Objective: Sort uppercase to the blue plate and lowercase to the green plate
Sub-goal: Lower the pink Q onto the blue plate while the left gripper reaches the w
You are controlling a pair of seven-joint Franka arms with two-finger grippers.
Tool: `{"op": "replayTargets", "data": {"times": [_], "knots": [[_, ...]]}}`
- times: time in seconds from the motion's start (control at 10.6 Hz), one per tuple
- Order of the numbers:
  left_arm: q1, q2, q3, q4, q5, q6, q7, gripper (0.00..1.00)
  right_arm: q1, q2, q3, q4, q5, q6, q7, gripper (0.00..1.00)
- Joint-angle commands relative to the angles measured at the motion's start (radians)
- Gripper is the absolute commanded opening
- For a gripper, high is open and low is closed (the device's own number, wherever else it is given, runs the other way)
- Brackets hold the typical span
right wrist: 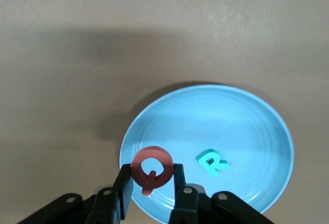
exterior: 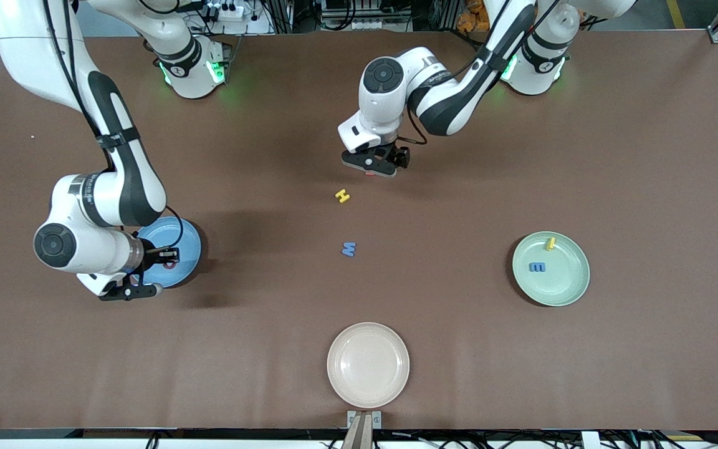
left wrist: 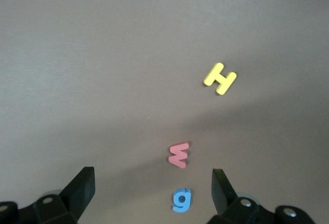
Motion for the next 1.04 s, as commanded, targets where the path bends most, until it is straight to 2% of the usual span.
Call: {"op": "replayTargets", "data": {"times": [0.0,0.09,0.28,0.47,0.95], "knots": [[-0.010,0.056,-0.004,0.000,0.053,0.052,0.011,1.00,-0.025,-0.056,0.020,-0.100,-0.017,0.004,-0.006,0.82],[-0.010,0.076,-0.004,0.005,0.085,0.068,0.014,0.97,-0.029,-0.062,0.020,-0.106,-0.015,-0.002,-0.008,1.00],[-0.012,0.108,-0.004,0.000,0.151,0.118,0.032,0.89,-0.023,-0.062,0.020,-0.102,-0.017,-0.006,-0.008,1.00],[-0.012,0.111,-0.004,-0.003,0.159,0.121,0.048,0.83,-0.021,-0.058,0.020,-0.094,-0.017,-0.005,0.000,1.00],[-0.027,0.122,-0.004,-0.041,0.158,0.170,0.030,0.76,-0.009,-0.012,0.020,-0.060,-0.017,0.014,0.003,1.00]]}}
